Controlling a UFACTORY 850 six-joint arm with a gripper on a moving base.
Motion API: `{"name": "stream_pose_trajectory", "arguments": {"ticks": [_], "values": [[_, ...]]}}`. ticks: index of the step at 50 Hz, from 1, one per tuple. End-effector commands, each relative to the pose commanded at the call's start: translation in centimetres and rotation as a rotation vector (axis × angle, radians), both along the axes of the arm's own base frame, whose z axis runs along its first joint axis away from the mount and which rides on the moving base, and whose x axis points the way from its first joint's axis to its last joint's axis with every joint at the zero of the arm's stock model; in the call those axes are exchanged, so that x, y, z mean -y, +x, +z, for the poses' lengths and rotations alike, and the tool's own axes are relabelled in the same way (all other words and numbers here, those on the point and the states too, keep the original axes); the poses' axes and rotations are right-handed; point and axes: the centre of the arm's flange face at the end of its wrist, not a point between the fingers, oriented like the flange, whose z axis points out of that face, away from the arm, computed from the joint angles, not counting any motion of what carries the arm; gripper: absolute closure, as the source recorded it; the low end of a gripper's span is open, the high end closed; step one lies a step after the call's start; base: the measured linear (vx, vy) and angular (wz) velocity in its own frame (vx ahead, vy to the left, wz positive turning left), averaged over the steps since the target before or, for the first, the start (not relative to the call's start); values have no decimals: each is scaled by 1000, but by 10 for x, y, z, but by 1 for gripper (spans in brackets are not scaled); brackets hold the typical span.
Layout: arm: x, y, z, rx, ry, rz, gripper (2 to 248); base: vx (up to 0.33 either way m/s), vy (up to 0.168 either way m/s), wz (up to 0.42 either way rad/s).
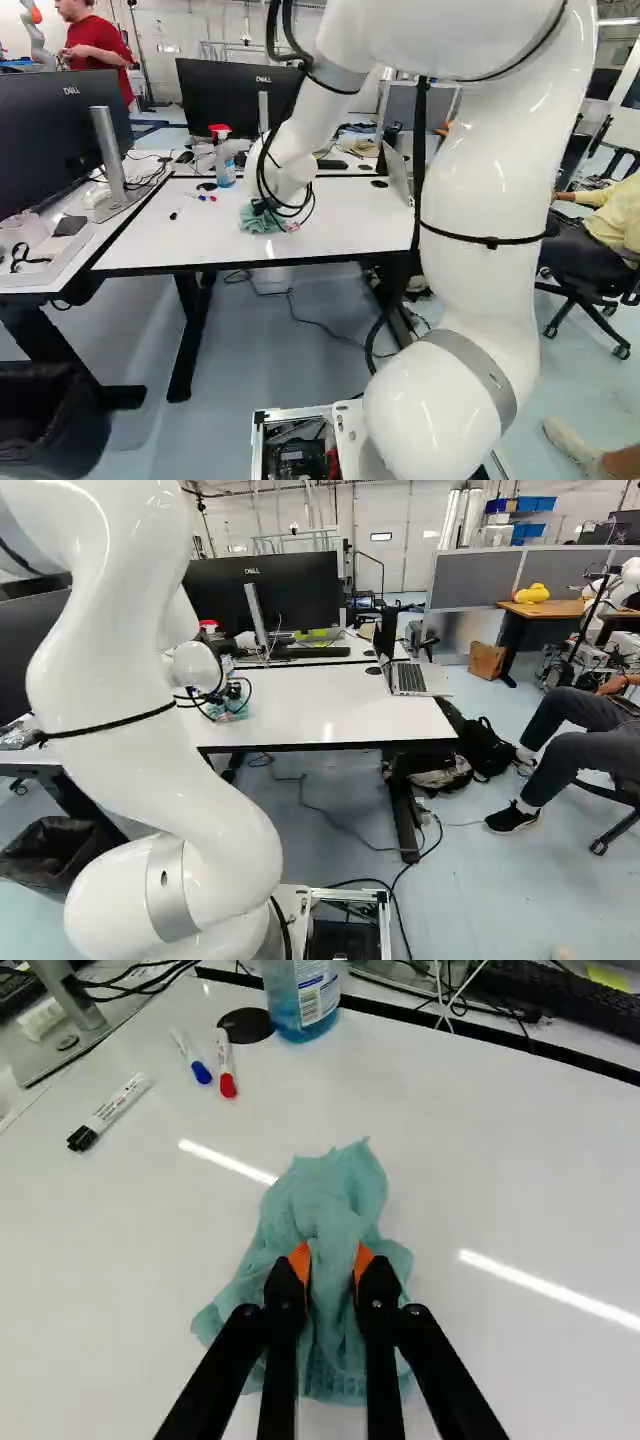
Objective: Clean the table with the green towel
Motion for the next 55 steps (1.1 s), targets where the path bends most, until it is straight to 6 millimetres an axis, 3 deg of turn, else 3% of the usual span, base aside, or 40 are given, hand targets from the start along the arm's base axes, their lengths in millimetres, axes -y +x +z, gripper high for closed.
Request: {"name": "stream_pose_trajectory", "arguments": {"ticks": [15,25,38,55], "values": [[10,-25,1,-10,-5,2,185,0,0,0],[26,-28,1,-13,-6,-25,185,0,0,0],[41,-15,1,-11,-5,-64,185,0,0,0],[37,8,0,-3,-1,-72,185,0,0,0]]}}
